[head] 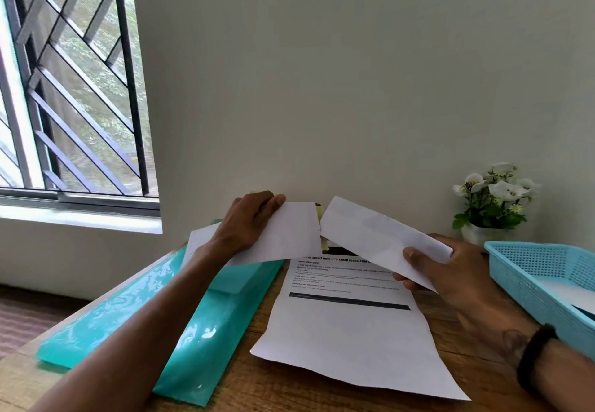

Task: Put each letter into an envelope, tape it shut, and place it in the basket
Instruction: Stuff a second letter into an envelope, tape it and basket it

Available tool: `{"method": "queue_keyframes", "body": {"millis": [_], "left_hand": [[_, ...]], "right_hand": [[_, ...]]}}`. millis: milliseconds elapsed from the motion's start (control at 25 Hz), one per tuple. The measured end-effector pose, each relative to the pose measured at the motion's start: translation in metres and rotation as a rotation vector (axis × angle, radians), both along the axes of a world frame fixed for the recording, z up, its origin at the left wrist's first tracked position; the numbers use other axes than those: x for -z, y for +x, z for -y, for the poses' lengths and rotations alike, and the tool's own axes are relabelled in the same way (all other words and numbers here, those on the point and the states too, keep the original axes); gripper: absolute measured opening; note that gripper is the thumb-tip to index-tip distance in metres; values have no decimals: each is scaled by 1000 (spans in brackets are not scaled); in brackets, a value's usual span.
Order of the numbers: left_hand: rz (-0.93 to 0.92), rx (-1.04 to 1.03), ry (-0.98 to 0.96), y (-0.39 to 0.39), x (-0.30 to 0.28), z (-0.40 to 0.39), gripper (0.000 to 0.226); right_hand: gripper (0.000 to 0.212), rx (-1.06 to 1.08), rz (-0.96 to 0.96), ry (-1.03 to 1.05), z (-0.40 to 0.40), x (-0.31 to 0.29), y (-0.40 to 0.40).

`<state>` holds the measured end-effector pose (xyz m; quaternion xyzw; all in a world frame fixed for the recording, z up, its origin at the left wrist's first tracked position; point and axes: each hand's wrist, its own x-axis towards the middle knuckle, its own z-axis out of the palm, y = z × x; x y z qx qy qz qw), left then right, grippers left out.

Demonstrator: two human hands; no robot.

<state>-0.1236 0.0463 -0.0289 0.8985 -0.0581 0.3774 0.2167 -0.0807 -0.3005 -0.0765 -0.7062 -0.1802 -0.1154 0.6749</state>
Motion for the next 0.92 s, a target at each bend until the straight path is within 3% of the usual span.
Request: {"method": "queue_keyframes", "body": {"millis": [160, 400, 520, 640, 720, 920], "left_hand": [[-3, -9, -10, -3, 0, -1, 49], [55, -61, 12, -4, 1, -1, 44], [88, -91, 59, -4, 0, -1, 44], [130, -155, 101, -1, 2, 0, 41], [137, -180, 98, 0, 5, 2, 40], [147, -251, 40, 0, 5, 1, 40]], "right_hand": [[17, -104, -62, 21, 6, -2, 7], [43, -160, -54, -99, 16, -1, 13], [38, -111, -31, -115, 15, -3, 11], [16, 82, 138, -318, 17, -3, 14], [7, 87, 215, -380, 17, -6, 11], [28, 76, 439, -373, 9, -12, -5]]}}
